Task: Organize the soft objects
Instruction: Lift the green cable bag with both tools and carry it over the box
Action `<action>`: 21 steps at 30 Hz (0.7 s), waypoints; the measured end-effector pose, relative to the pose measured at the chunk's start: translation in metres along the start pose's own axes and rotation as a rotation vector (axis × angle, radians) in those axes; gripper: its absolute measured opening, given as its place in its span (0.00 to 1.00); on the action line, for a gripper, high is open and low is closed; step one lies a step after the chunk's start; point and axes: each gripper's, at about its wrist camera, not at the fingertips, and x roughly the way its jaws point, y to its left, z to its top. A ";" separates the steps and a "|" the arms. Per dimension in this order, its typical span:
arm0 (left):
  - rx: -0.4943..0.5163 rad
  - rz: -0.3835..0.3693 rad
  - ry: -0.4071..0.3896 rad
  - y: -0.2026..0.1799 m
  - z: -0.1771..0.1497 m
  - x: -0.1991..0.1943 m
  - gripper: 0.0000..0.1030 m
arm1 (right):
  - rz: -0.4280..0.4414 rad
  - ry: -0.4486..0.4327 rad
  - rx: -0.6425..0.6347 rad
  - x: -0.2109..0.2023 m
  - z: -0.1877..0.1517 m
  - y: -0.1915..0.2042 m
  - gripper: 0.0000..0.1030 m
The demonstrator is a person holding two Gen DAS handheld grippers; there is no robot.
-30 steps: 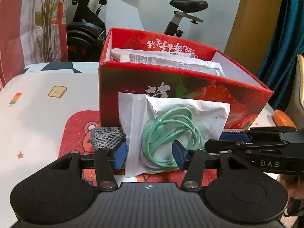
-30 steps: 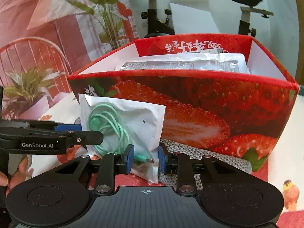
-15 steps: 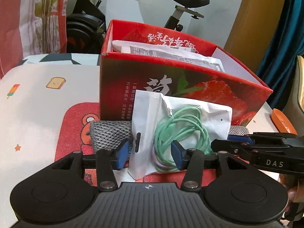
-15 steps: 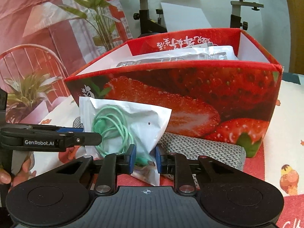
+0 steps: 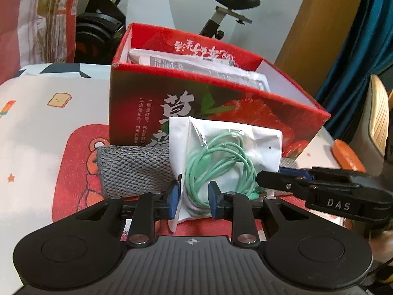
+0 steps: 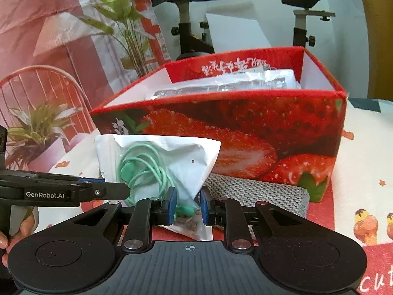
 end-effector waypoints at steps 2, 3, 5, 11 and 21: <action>-0.020 -0.007 -0.011 -0.001 0.000 -0.005 0.26 | 0.011 -0.009 -0.016 -0.005 0.001 0.003 0.18; -0.019 -0.005 -0.018 -0.003 0.000 -0.009 0.26 | 0.016 -0.011 -0.026 -0.007 0.003 0.006 0.18; -0.021 0.004 -0.033 -0.005 0.001 -0.016 0.26 | 0.025 -0.024 -0.044 -0.013 0.006 0.010 0.18; -0.062 0.004 -0.102 -0.006 0.005 -0.041 0.26 | 0.039 -0.068 -0.081 -0.030 0.023 0.025 0.18; -0.021 -0.016 -0.224 -0.019 0.046 -0.066 0.26 | 0.035 -0.147 -0.101 -0.051 0.071 0.030 0.18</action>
